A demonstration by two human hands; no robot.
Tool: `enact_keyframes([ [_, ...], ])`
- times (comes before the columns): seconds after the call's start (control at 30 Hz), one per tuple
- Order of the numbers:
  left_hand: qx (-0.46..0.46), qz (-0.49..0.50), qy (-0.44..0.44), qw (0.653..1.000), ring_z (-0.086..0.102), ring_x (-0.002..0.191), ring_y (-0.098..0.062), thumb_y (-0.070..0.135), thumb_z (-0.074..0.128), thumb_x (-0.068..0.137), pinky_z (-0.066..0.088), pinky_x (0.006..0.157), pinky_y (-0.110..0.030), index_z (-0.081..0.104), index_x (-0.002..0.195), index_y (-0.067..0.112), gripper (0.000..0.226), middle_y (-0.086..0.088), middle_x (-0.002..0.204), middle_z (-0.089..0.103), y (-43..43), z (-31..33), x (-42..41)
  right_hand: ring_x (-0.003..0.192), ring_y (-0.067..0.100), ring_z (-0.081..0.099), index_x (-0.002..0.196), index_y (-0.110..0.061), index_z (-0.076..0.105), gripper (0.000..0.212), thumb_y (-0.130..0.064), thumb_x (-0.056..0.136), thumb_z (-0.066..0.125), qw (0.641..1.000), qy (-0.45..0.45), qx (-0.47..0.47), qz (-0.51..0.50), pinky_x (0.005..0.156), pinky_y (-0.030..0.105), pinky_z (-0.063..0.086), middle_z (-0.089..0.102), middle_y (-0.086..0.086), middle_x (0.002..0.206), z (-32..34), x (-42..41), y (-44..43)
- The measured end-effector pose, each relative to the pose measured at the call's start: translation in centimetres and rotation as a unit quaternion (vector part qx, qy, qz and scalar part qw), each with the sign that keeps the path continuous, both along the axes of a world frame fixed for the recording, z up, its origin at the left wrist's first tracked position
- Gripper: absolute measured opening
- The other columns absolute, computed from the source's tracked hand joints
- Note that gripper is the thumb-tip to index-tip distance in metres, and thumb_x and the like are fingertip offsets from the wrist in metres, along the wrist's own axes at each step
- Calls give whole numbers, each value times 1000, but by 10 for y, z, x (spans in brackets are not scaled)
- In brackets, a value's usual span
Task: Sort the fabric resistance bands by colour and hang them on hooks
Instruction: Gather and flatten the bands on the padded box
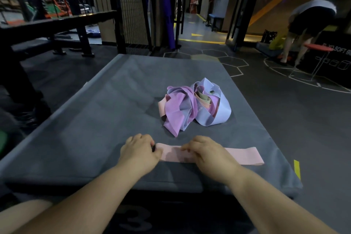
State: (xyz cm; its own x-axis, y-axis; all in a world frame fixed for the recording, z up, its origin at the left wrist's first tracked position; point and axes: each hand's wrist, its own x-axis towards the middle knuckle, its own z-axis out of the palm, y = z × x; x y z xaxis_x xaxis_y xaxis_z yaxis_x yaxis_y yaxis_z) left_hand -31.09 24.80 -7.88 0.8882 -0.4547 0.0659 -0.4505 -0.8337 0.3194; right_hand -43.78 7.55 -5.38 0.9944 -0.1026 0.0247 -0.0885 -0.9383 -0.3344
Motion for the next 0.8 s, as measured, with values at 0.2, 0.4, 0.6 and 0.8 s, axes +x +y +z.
enact_keyframes([
  [0.2, -54, -13, 57, 997, 58, 101, -18, 46, 63, 81, 48, 85, -30, 53, 82, 31, 18, 7, 102, 58, 2, 4, 2, 111, 14, 56, 121, -29, 67, 28, -30, 99, 49, 998, -1, 60, 12, 98, 24, 42, 62, -3, 119, -5, 17, 18],
  [0.4, -175, -33, 124, 976, 52, 63, -12, 32, 69, 80, 42, 61, -28, 45, 77, 23, 26, 5, 69, 61, -3, 6, 4, 79, 14, 54, 82, -22, 63, 38, -47, 101, 41, 986, 2, 158, -45, 82, 32, 47, 60, -8, 79, 2, 27, 29],
  [0.6, -304, -119, 296, 897, 60, 69, -5, 41, 74, 53, 48, 73, -24, 41, 95, 23, 56, 6, 79, 71, -2, 12, -2, 60, 13, 64, 66, -17, 62, 47, -56, 91, 56, 941, -17, 300, -158, 69, 29, 52, 71, 3, 65, 5, 37, 32],
  [0.8, -307, -134, 260, 906, 58, 89, -10, -7, 73, 73, 45, 75, -15, 40, 96, 25, 51, 6, 97, 63, 2, 8, 2, 57, 17, 66, 66, -16, 62, 34, -35, 94, 59, 895, -17, 393, -212, 71, 39, 61, 68, 2, 62, 8, 43, 33],
])
